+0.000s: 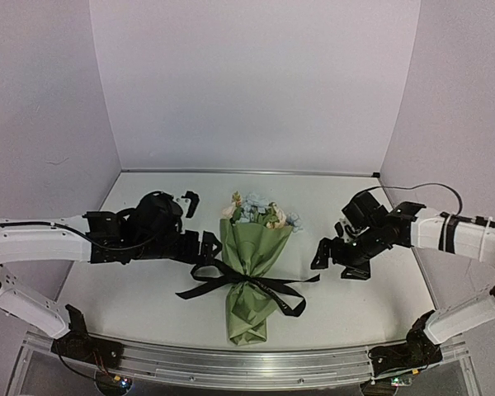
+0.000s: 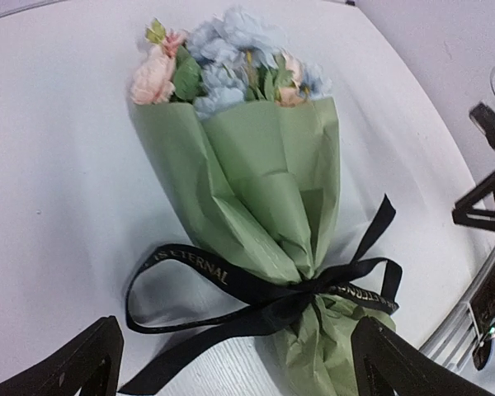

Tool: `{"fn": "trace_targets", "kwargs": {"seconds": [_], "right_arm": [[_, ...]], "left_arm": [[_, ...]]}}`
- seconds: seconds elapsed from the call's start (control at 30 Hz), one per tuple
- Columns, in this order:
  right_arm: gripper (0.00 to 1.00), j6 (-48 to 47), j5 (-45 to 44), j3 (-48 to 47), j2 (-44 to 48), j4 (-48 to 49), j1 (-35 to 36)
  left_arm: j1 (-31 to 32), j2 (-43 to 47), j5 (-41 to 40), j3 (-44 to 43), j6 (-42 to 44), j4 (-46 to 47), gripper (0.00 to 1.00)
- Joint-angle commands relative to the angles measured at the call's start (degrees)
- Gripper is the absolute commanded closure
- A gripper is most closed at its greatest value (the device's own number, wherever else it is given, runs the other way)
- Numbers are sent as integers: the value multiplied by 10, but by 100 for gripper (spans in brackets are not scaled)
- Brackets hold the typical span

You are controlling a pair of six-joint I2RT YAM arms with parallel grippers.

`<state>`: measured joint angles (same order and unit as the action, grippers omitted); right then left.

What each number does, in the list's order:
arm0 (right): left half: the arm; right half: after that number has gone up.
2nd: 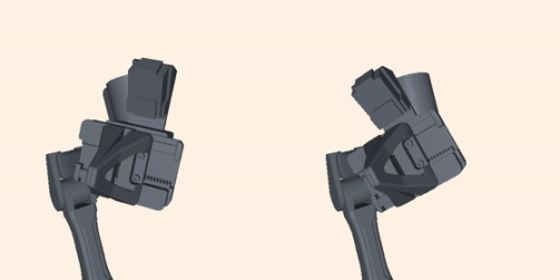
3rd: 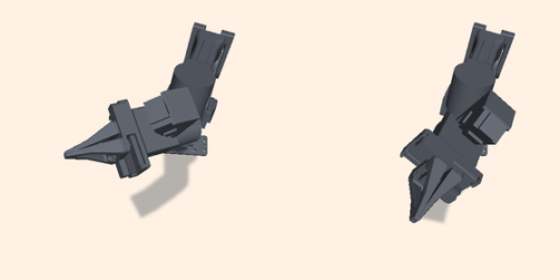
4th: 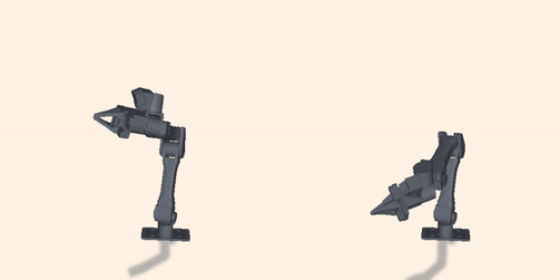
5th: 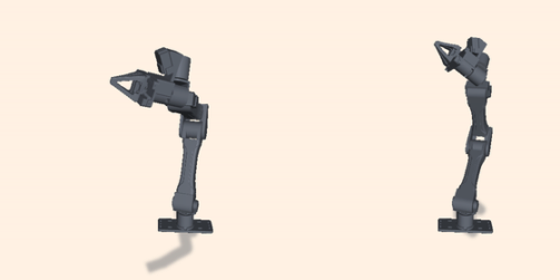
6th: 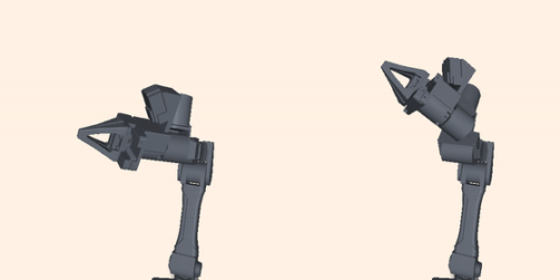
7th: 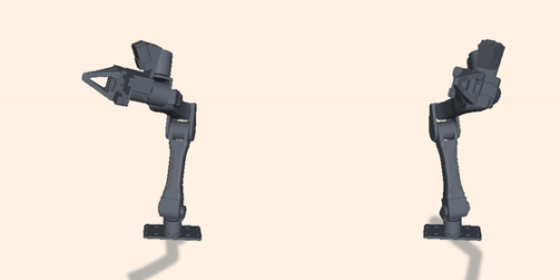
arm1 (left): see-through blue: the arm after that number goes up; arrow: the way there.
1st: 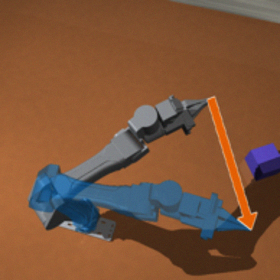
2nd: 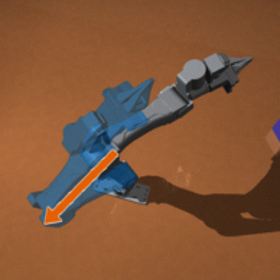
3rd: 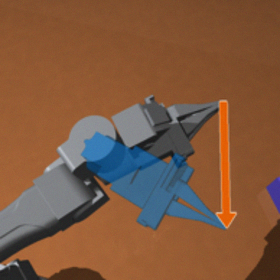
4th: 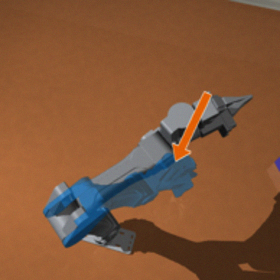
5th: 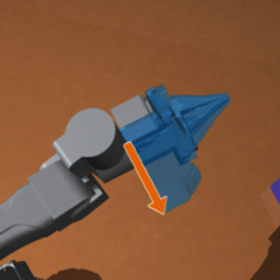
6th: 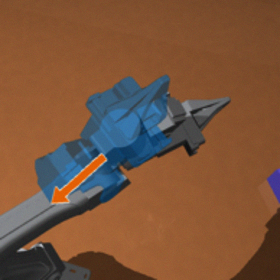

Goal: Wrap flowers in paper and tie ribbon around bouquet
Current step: Tie the half-tied ribbon around the folded bouquet, then reset both arms

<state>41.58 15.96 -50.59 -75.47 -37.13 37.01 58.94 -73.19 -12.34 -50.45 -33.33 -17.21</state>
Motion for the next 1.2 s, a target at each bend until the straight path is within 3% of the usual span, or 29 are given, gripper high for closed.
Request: {"fn": "trace_targets", "kwargs": {"seconds": [0.0,0.27,0.5,1.17], "right_arm": [[2,-10,-61,29,90,-93,3],[2,-18,-161,96,249,-155,3],[2,-51,-217,113,317,-194,3],[2,-68,-240,113,334,-206,3]], "left_arm": [[-38,73,-34,9,-24,8,0],[-60,134,-124,-17,-63,-34,0],[-59,134,-133,-52,-52,-69,0],[-59,141,-142,-61,-36,-75,0]]}}
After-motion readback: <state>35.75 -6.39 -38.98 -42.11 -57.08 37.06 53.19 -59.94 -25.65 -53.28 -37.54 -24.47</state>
